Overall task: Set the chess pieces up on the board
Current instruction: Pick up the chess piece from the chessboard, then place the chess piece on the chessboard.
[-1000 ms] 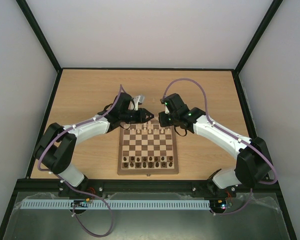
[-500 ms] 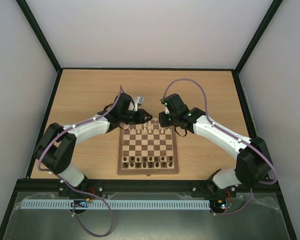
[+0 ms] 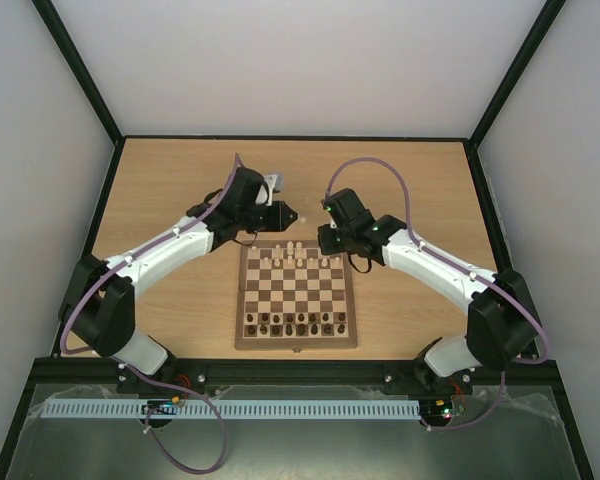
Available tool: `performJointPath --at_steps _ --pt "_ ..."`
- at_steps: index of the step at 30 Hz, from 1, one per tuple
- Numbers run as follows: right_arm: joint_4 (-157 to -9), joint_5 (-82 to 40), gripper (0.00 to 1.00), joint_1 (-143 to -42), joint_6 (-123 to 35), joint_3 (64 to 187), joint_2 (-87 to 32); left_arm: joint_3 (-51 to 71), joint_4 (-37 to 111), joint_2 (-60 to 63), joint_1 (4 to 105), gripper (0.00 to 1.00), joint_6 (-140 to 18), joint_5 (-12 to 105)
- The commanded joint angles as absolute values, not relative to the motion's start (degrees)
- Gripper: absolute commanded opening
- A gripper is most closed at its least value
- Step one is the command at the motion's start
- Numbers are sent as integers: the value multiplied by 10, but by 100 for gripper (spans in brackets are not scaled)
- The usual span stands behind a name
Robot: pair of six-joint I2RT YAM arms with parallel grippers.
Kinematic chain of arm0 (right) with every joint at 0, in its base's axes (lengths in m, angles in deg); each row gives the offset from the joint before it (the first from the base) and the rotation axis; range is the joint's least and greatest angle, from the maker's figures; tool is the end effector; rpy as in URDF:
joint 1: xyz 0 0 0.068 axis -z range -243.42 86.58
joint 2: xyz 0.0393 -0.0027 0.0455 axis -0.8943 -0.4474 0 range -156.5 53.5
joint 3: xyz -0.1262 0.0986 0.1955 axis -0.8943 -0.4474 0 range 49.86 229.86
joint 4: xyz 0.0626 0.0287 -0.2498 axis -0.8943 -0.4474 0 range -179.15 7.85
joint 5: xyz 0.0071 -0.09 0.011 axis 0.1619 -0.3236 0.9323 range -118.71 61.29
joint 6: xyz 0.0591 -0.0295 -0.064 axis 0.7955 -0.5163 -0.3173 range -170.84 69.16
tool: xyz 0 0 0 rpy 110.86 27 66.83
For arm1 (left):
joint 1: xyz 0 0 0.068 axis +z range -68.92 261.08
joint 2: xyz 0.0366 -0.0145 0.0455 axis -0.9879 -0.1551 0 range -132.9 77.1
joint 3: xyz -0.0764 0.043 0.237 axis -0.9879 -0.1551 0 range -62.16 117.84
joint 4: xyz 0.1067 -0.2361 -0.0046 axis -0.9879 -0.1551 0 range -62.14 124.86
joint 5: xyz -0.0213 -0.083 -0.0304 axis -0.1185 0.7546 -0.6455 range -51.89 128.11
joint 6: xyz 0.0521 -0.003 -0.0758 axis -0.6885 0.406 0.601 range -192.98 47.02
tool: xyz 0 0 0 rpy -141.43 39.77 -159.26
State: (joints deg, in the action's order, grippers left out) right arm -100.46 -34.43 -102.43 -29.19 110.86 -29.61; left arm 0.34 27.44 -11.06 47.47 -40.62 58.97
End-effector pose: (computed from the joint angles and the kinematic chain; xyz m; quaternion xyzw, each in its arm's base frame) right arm 0.2825 0.2184 0.2180 -0.1162 0.8995 0.1724 0.3843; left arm 0.3030 -0.2368 0.2230 0.0956 0.8636 -0.3887 0.3065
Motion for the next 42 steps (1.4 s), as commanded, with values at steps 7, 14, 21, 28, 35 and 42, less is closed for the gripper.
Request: performJointPath --at_steps 7,14,21,28,35,42 --pt "-1075 -453 11 -1023 -271 1107 -260 151 97 -165 407 14 -471 440" --pt "-1099 -497 13 -1015 -255 1092 -184 246 -5 -233 362 15 -487 364" --pt "-1110 -484 14 -1012 -257 1086 -133 331 -75 -318 319 16 -492 310" --pt "-1104 -459 14 -1011 -261 1077 -120 384 -125 -382 297 17 -484 266" --pt "-1100 -443 14 -1011 -264 1073 -109 408 -157 -417 292 18 -476 228" --pt "-1099 -437 14 -1011 -265 1071 -102 406 -170 -432 291 18 -472 211"
